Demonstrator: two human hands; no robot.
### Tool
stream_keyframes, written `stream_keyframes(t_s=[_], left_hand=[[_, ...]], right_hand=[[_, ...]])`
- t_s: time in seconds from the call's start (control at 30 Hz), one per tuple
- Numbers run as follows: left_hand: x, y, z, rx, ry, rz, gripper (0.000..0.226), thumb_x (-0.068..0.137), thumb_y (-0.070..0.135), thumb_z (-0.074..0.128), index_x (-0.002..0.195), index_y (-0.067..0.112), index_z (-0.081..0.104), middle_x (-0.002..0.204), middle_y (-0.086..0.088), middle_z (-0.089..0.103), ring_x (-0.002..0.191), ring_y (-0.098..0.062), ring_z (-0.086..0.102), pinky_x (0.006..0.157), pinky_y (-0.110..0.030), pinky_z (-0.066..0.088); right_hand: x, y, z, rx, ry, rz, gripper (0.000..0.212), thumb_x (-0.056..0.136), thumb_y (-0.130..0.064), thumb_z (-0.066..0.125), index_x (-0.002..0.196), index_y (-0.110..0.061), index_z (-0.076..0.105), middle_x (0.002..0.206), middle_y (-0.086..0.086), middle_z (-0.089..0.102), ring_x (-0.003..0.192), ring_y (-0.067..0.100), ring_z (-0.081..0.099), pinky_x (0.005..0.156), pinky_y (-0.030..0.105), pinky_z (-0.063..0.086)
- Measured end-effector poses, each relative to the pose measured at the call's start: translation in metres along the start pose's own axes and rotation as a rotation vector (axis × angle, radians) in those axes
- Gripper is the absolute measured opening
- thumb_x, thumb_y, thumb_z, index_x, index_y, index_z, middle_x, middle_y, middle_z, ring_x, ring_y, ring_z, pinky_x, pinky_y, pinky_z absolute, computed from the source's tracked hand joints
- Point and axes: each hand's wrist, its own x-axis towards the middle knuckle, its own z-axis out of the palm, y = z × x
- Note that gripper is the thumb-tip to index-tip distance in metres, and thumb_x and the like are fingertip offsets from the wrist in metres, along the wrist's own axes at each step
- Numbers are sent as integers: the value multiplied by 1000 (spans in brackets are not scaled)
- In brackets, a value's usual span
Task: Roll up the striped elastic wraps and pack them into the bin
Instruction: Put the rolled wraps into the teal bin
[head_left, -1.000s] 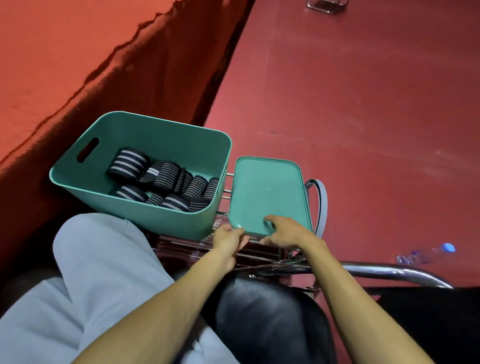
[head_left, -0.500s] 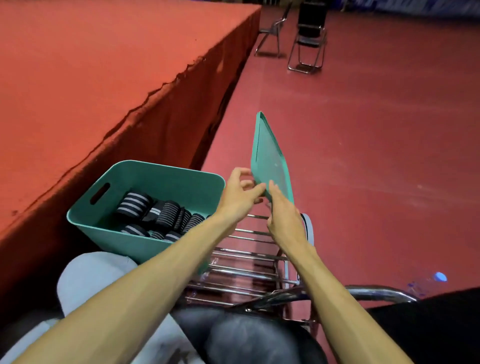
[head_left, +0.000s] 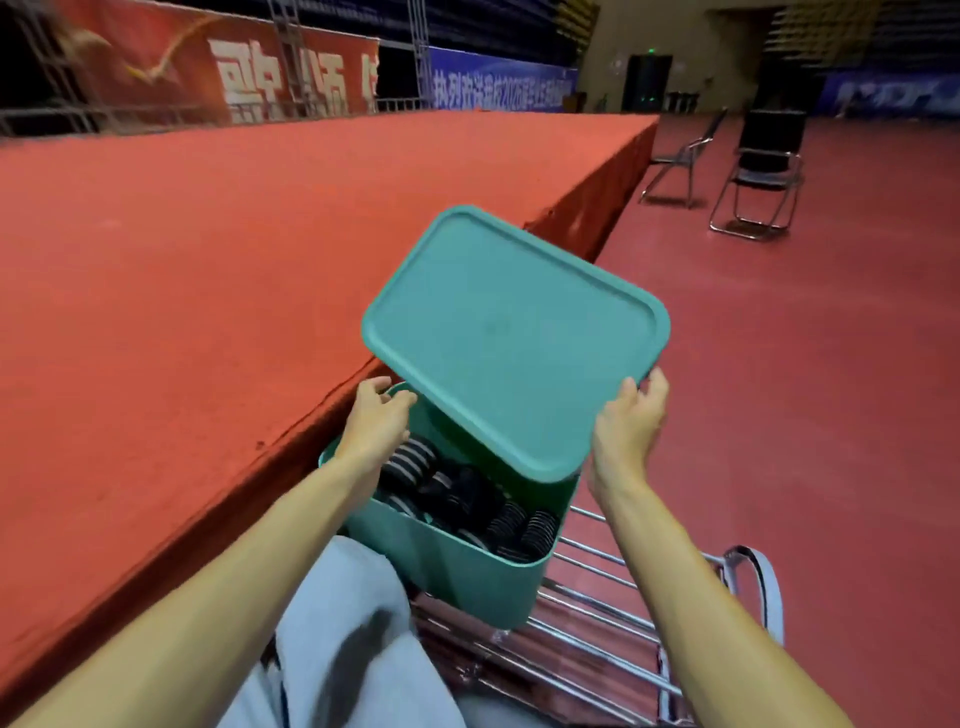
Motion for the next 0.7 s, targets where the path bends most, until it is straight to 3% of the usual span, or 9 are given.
stream_keyframes(t_s=[0.07,0.13,0.27,0.4,0.5,0.7], left_hand=[[9,-14,-28,-146,58,-94,40,92,20,53,129,12,38,127,-6,52,105,-25,62,85,-37,53],[12,-27,-52,-287,98,-132,44,91,15,54,131,7,38,123,-13,57,97,-32,68,71,-34,57],[5,-45,-74,-244,186,-60,23,90,2,51,113,1,53,96,-17,67,66,-22,67,55,-25,54],[13,-71,-77,-89,232,-97,25,89,13,60,112,2,57,72,-6,67,54,-14,59,64,-33,56],[19,-83,-75,72,271,-83,29,86,26,64,111,11,59,73,-2,65,66,-19,61,79,-45,53],[23,-94,-64,241,298,8,16,87,22,62,88,7,56,66,2,46,64,-17,44,60,-32,34]], right_hand=[[-3,14,9,37,-43,152,29,94,2,38,112,-9,57,81,1,60,67,14,54,58,21,47],[-4,34,10,-6,-75,278,25,93,-1,42,105,-16,57,75,-1,59,60,12,52,50,18,45],[-2,71,4,-179,-194,405,29,93,-9,46,122,-12,48,96,10,63,77,22,59,64,31,52],[-13,79,-9,-510,-298,226,36,87,-17,59,122,-13,52,111,10,64,99,29,62,88,45,52],[-20,81,-20,-708,-321,44,33,85,-21,63,116,-14,56,105,13,58,95,28,53,84,38,45],[-35,86,-29,-688,-230,12,36,88,-19,61,123,-18,52,101,11,46,86,24,45,74,30,32]])
